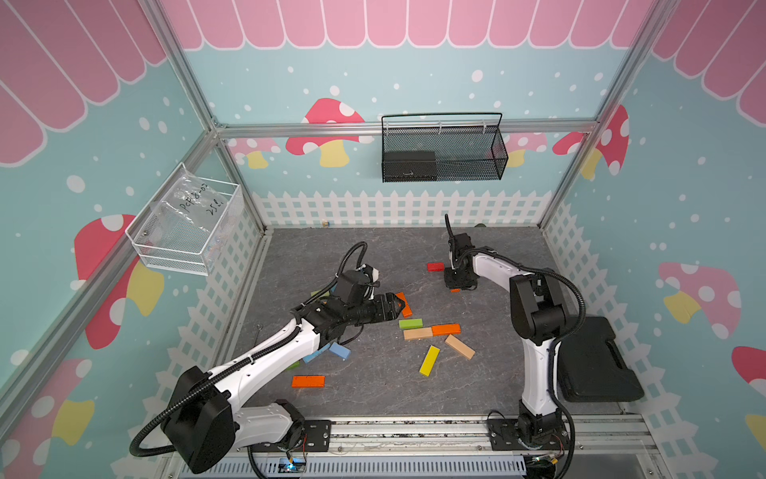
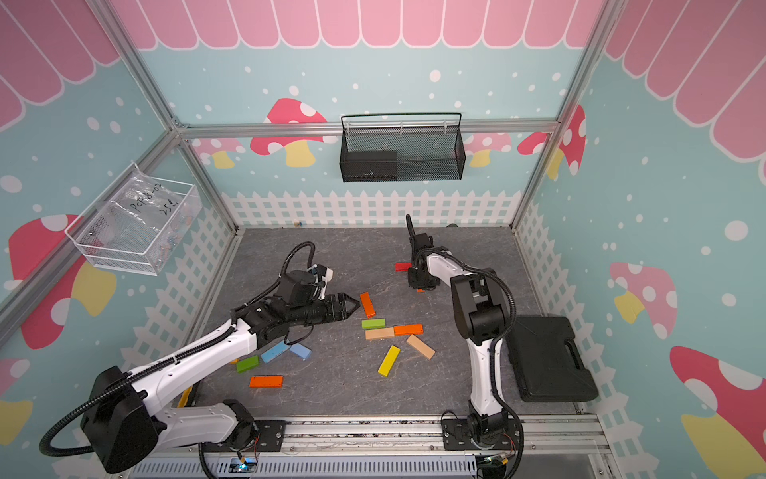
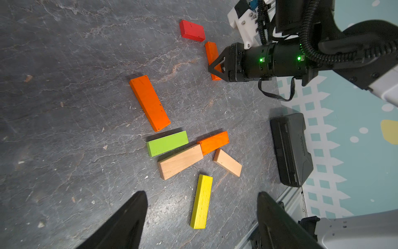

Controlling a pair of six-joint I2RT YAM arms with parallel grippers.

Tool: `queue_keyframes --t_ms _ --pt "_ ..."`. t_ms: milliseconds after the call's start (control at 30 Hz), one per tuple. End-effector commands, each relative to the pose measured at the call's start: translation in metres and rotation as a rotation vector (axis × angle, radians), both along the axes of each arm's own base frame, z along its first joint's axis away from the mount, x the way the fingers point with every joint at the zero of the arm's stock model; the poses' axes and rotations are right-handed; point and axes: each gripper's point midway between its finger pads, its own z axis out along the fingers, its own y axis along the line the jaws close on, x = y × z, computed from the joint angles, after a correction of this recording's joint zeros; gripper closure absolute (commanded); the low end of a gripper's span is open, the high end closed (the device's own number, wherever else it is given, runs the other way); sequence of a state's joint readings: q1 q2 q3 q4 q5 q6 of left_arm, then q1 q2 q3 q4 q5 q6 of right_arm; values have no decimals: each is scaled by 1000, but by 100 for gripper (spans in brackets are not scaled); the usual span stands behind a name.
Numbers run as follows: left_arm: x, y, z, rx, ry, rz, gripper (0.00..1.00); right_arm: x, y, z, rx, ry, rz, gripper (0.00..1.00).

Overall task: Assemble a giraffe with building blocks
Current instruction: Assemble the building block at the center of the board.

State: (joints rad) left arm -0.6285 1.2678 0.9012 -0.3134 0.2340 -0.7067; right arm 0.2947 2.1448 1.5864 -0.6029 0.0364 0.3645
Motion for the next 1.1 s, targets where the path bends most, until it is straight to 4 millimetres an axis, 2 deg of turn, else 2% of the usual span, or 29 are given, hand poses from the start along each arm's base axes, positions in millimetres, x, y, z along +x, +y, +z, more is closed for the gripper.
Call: queue_keyframes --t_ms 0,400,1067 --pt "2 5 -5 18 -6 12 17 2 2 -8 9 31 -5 73" --pt "2 8 -6 18 -5 14 17 21 7 -7 27 17 -27 74" --pt "2 12 -6 15 -6 22 17 28 8 -9 25 21 -24 72"
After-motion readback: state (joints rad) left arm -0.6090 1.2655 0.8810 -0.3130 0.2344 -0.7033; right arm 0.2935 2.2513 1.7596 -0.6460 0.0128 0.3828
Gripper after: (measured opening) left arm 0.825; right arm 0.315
